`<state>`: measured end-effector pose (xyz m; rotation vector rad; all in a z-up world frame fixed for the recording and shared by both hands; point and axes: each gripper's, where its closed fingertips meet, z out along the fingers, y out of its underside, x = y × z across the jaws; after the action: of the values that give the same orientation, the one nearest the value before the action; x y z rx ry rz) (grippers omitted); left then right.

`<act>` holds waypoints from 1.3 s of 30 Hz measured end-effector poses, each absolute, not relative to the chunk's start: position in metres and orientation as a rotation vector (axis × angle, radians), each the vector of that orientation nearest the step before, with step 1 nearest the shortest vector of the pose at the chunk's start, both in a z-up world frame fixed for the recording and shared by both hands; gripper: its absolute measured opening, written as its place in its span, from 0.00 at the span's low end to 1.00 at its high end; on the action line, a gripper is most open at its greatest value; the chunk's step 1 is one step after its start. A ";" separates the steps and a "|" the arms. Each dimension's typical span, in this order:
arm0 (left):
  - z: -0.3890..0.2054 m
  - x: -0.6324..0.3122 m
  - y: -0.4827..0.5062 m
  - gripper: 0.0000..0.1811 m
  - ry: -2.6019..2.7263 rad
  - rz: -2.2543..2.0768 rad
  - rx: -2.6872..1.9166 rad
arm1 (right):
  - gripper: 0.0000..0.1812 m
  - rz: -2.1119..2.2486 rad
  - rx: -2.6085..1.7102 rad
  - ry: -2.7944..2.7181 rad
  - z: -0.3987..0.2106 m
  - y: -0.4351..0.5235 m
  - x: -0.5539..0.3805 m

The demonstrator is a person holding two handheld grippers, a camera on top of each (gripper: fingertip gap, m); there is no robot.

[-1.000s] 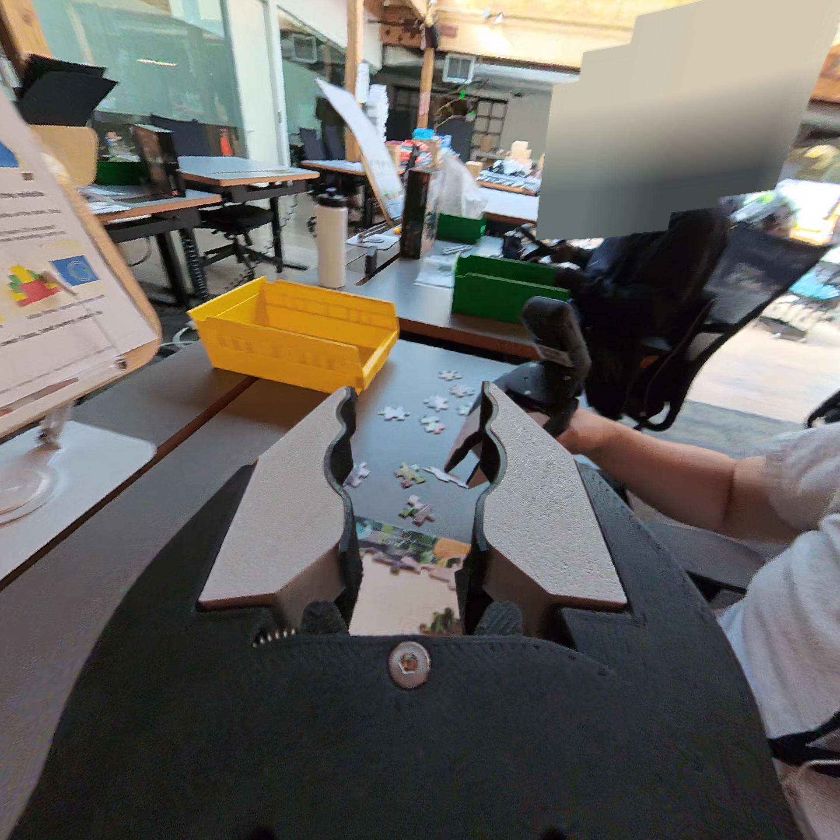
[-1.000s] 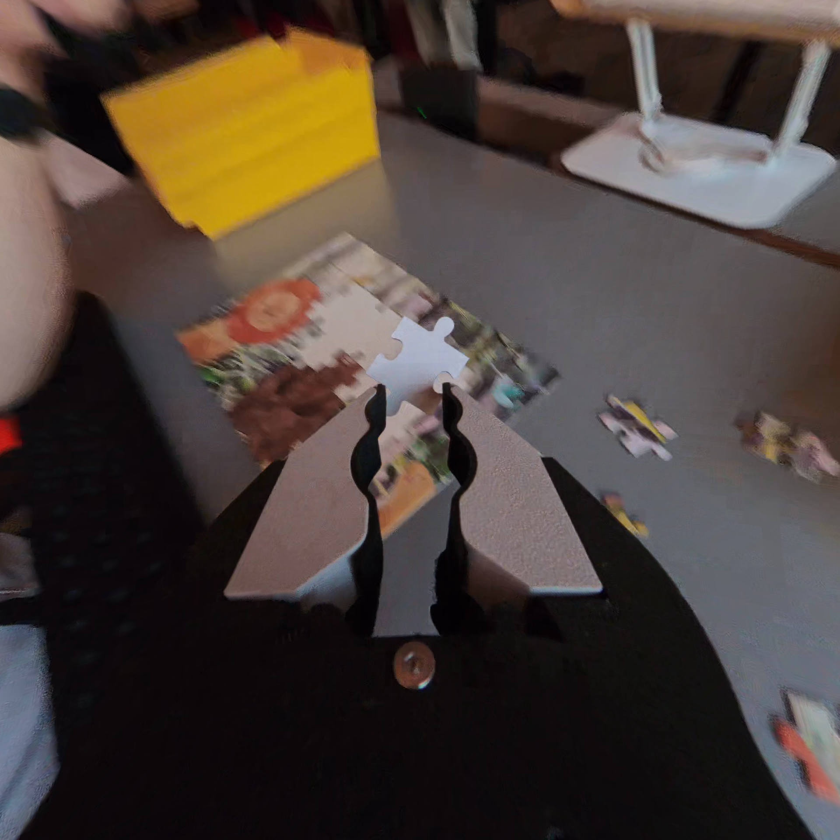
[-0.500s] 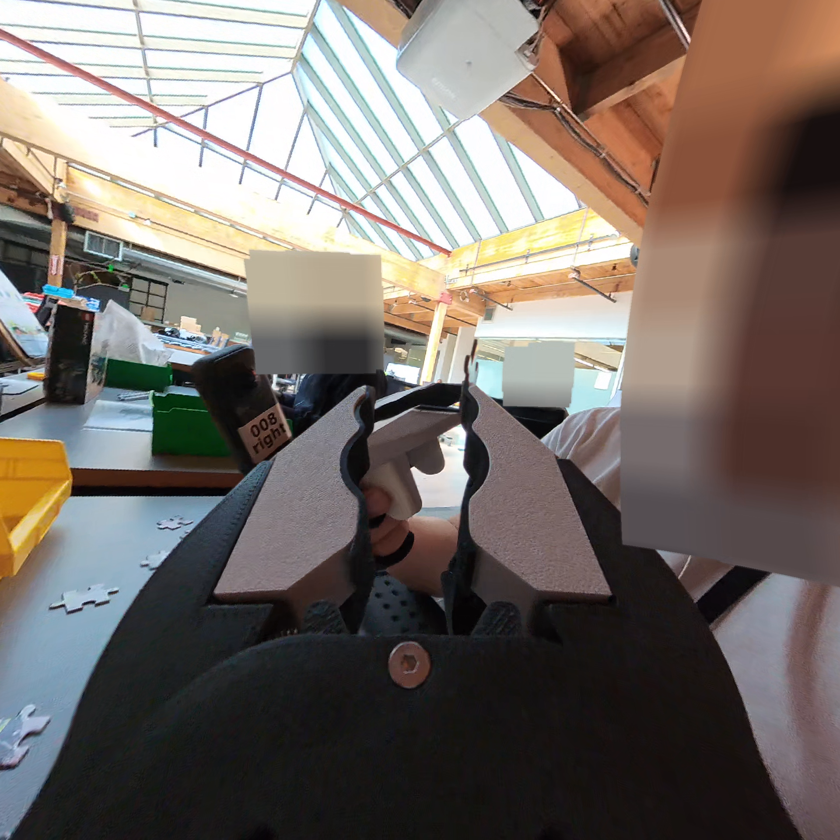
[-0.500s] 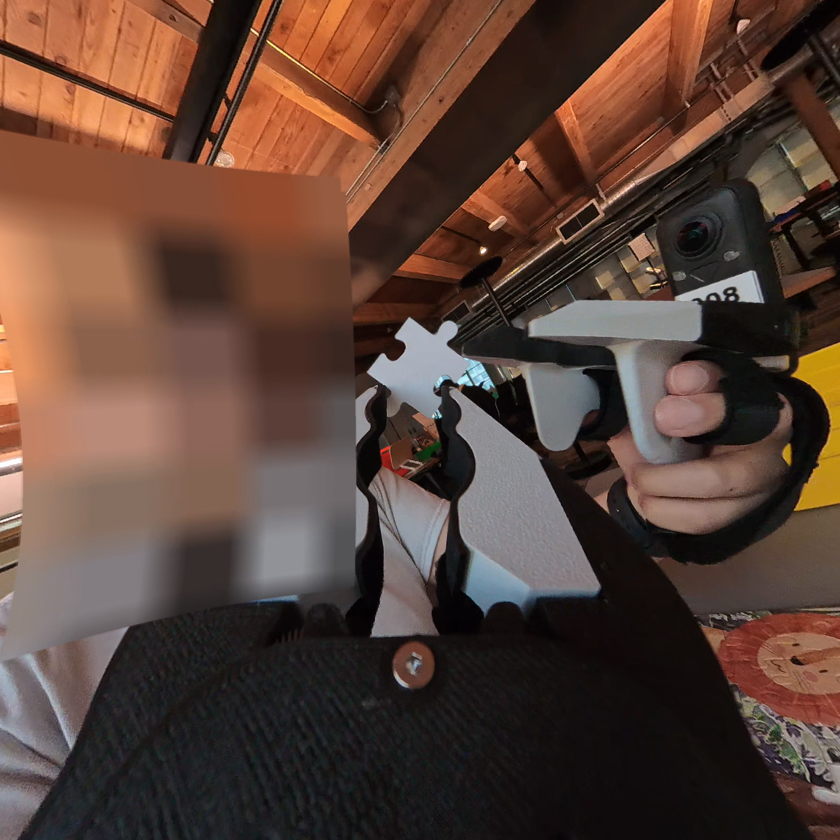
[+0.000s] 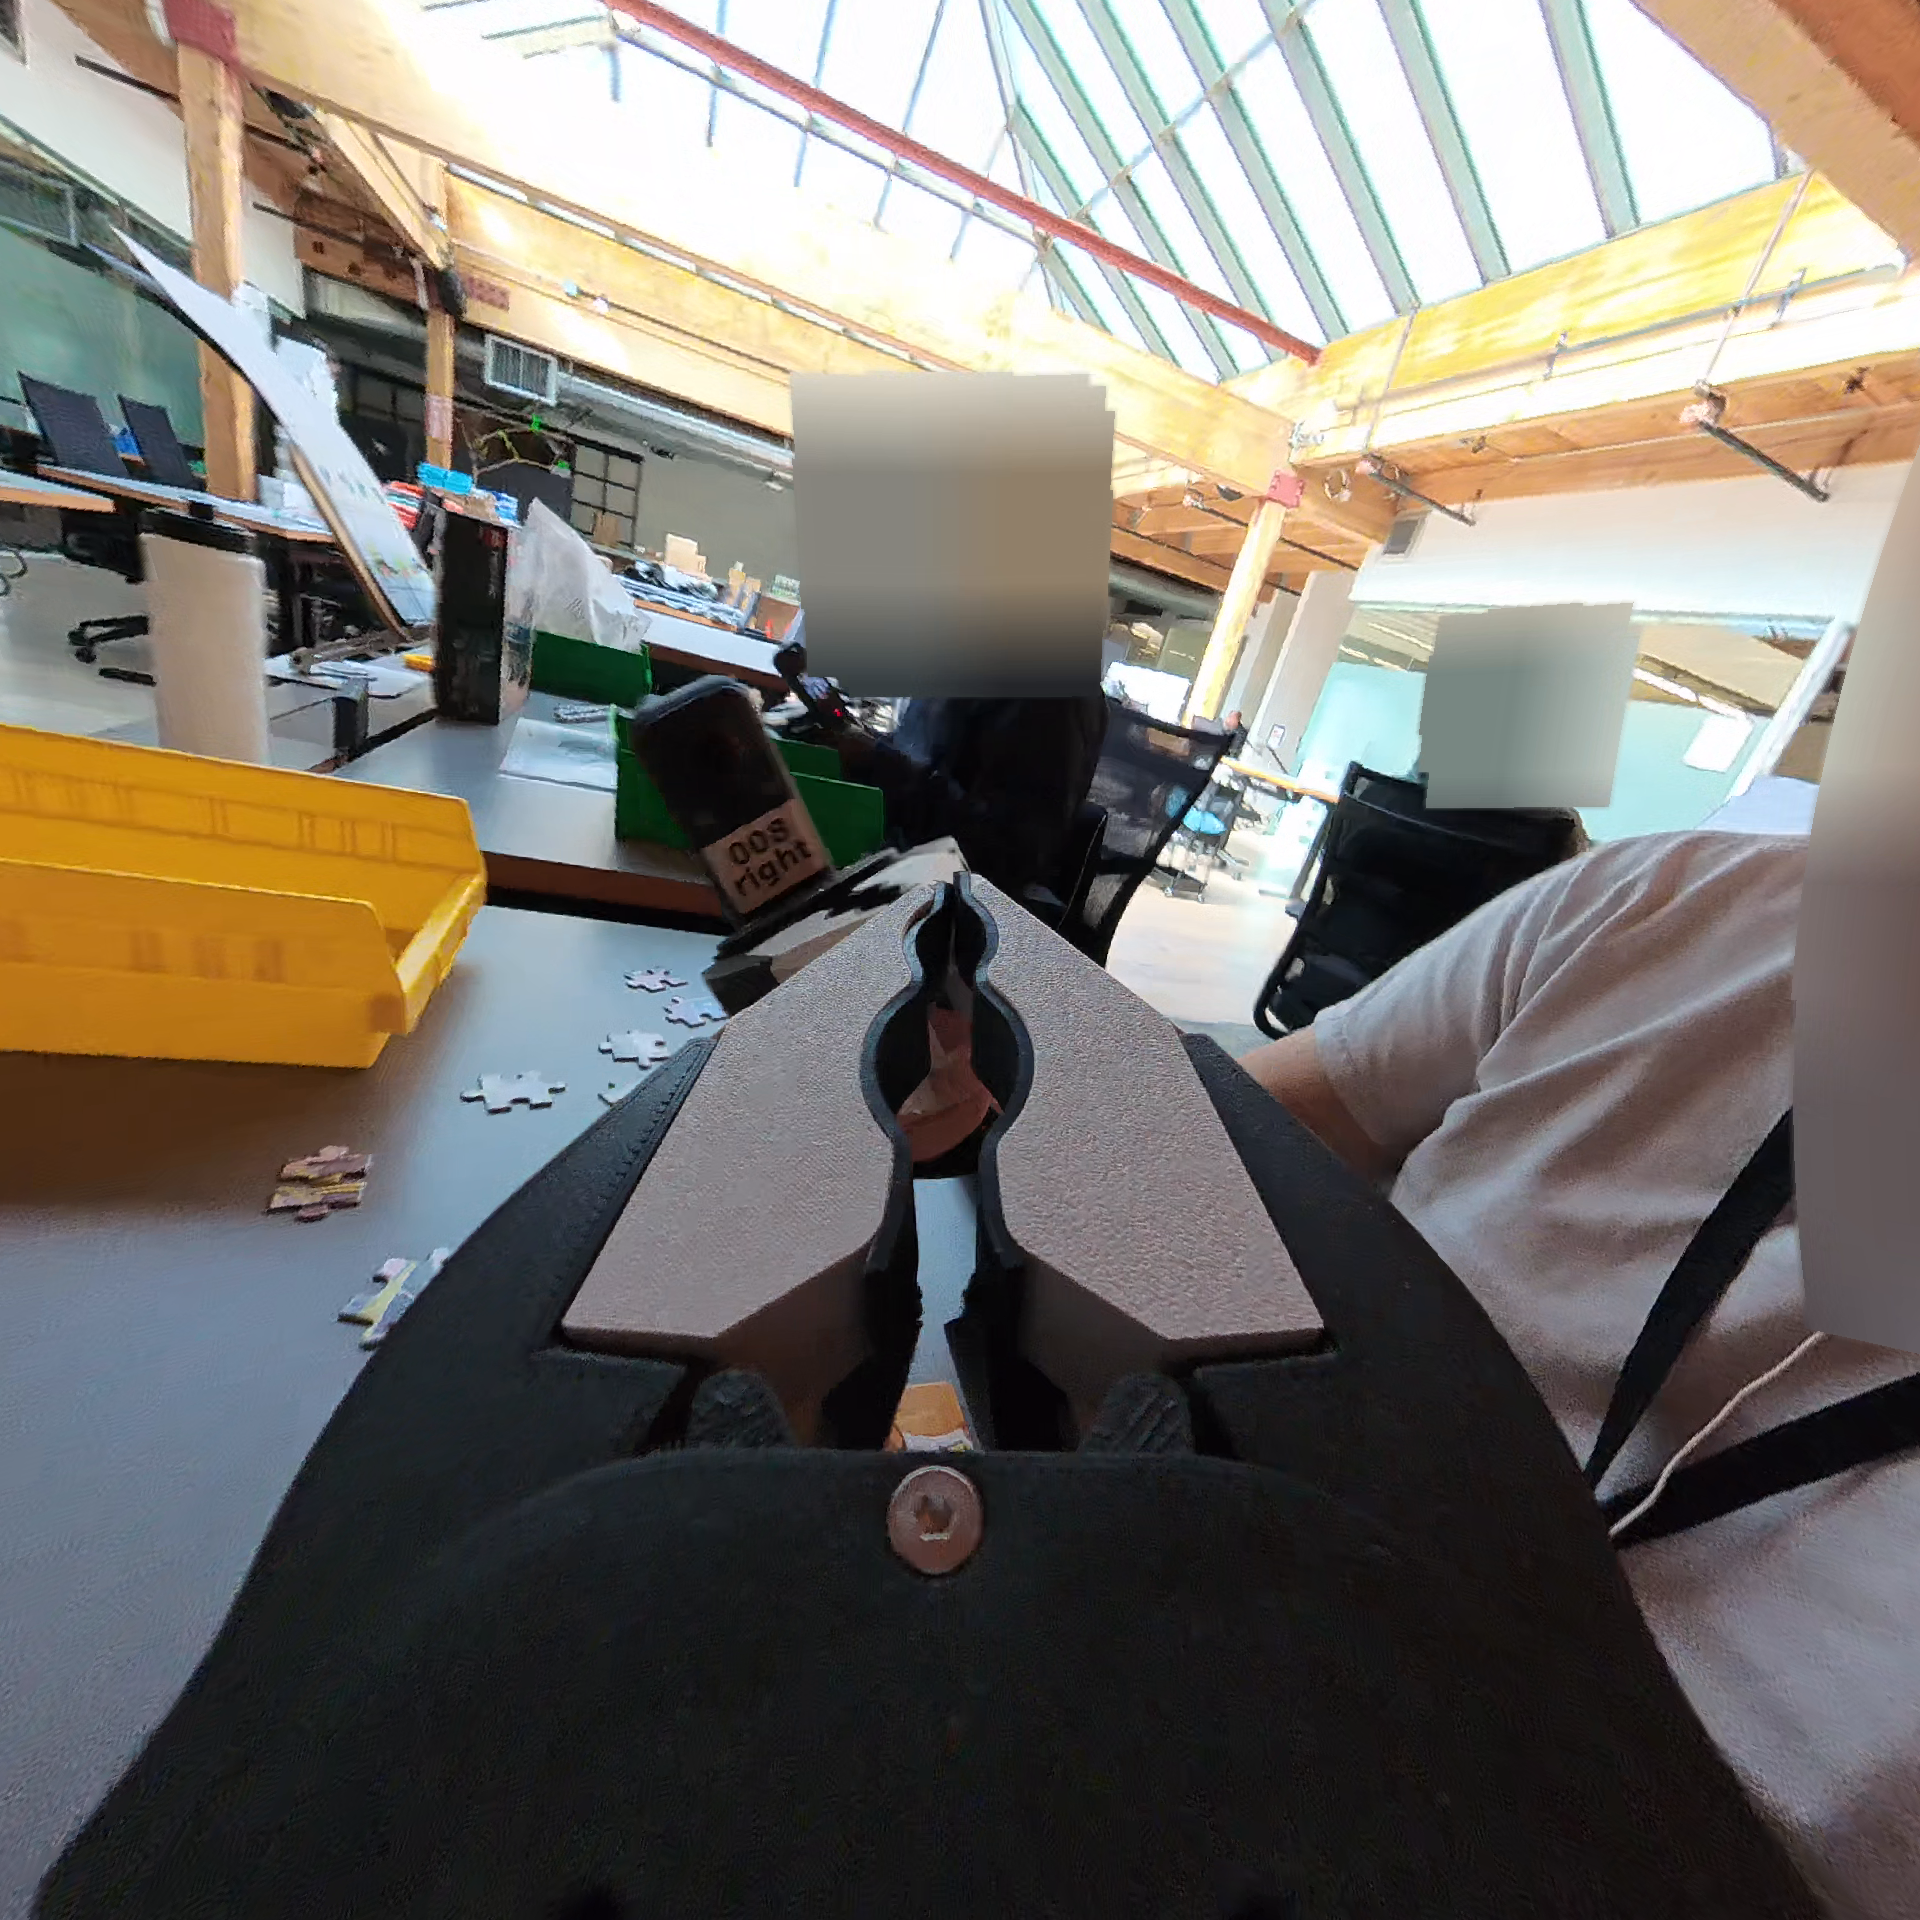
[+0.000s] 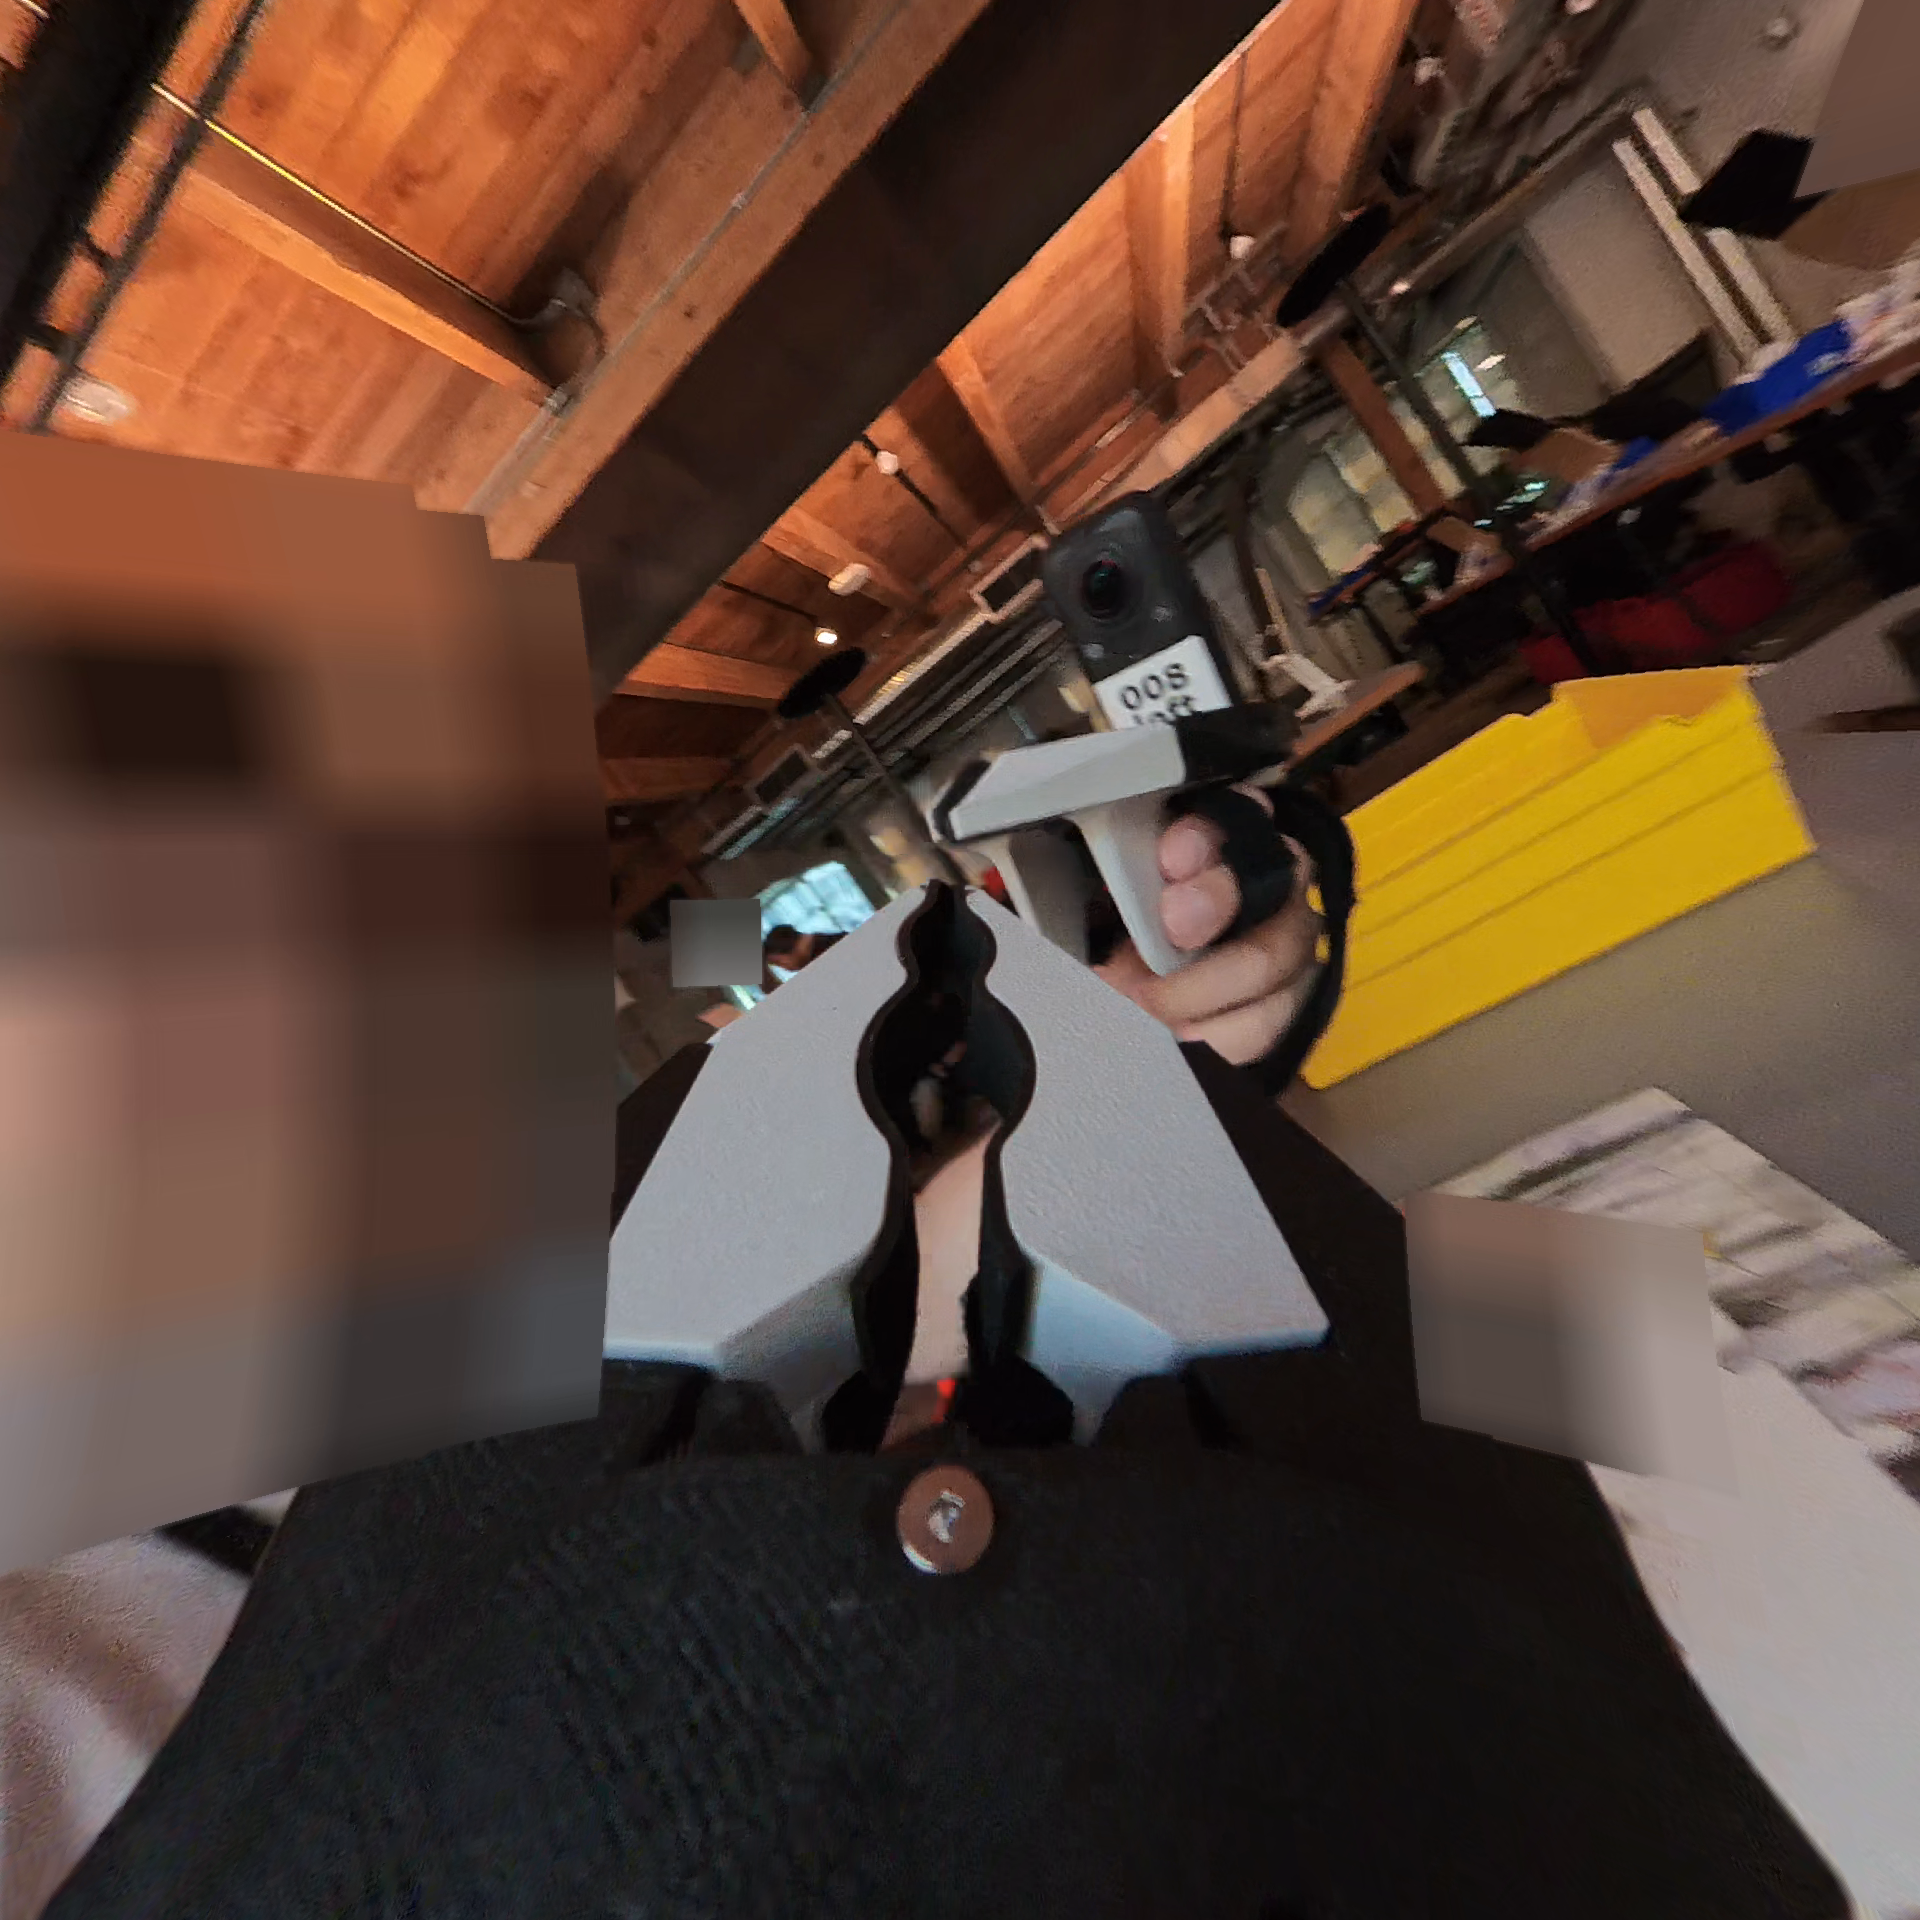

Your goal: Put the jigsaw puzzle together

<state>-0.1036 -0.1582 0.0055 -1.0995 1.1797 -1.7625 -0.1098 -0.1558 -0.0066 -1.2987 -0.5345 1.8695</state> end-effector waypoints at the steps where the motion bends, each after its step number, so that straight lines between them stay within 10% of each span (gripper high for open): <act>1: 0.006 -0.107 -0.152 0.00 1.149 -1.764 -1.112 | 0.00 1.788 -1.341 -0.543 -0.013 -0.151 -0.107; 12: 0.011 -0.136 -0.126 0.00 1.048 -1.761 -1.146 | 0.20 0.626 -1.818 -1.316 -0.175 -0.121 -0.107; 20: 0.008 -0.139 -0.128 0.11 1.081 -1.738 -1.170 | 0.25 0.545 -1.946 -1.497 -0.242 -0.115 -0.121; 39: -0.014 -0.149 -0.090 0.25 0.946 -1.679 -1.388 | 0.02 0.564 -1.862 -1.390 -0.213 -0.110 -0.109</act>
<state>-0.1492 -0.0898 -0.0140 -1.3885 0.9459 -1.6793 -0.1087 -0.1098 -0.2125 -1.8615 -1.3905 0.5639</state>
